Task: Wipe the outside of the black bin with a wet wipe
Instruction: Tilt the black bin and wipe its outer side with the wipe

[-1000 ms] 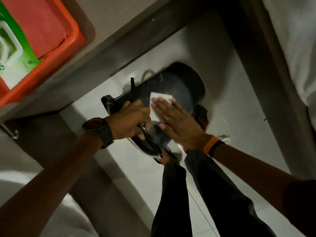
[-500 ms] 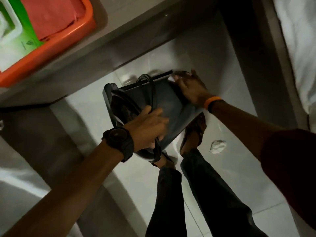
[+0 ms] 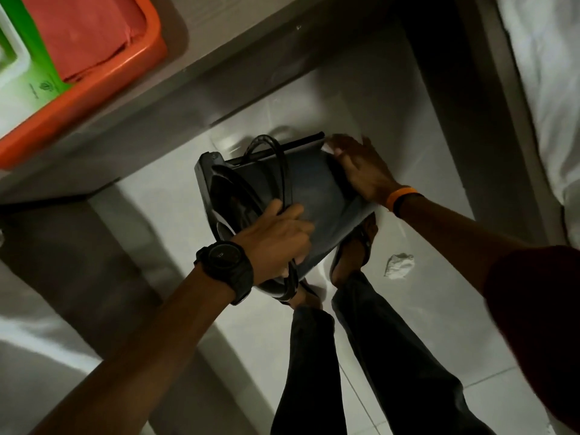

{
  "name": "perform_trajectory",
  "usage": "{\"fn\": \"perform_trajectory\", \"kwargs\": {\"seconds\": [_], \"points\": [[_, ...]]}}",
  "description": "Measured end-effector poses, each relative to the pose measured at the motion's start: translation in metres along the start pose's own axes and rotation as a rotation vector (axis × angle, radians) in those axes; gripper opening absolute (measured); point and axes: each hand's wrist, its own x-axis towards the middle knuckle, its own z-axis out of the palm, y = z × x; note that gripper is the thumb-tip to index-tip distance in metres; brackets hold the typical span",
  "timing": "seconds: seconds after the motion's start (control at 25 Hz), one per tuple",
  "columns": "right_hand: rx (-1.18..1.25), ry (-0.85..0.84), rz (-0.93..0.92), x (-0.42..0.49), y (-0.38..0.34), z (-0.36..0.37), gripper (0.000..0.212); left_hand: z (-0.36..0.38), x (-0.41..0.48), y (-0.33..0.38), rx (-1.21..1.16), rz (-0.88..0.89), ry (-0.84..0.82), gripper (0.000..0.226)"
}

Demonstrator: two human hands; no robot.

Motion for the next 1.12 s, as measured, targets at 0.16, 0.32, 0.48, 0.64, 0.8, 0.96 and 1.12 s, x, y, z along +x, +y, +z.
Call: {"fn": "perform_trajectory", "kwargs": {"seconds": [0.16,0.32,0.48,0.64,0.8,0.96,1.12], "points": [[-0.013,-0.08,-0.597,-0.083,-0.03,0.046,0.054,-0.002,0.0,-0.01,-0.191,-0.038,0.073,0.022],[-0.014,0.014,-0.276,-0.078,0.006,0.043,0.058,-0.009,-0.003,-0.018,-0.461,-0.133,0.111,0.021],[0.165,0.037,0.011,-0.052,0.0,0.027,0.057,-0.015,-0.006,-0.022,-0.628,-0.172,0.144,0.019],[0.119,0.017,-0.587,-0.1,-0.043,0.055,0.054,-0.026,-0.002,-0.034,-0.768,-0.215,0.204,0.021],[0.178,0.1,-0.031,-0.044,-0.011,0.022,0.046,-0.025,0.005,-0.042,-0.806,-0.227,0.212,0.018],[0.267,0.007,-0.304,-0.076,-0.033,0.041,0.05,-0.028,0.008,-0.054,-0.902,-0.202,0.218,0.019],[0.408,0.029,-0.174,-0.094,-0.001,0.057,0.051,-0.017,-0.002,-0.077,-0.993,-0.277,0.37,0.014]]}}
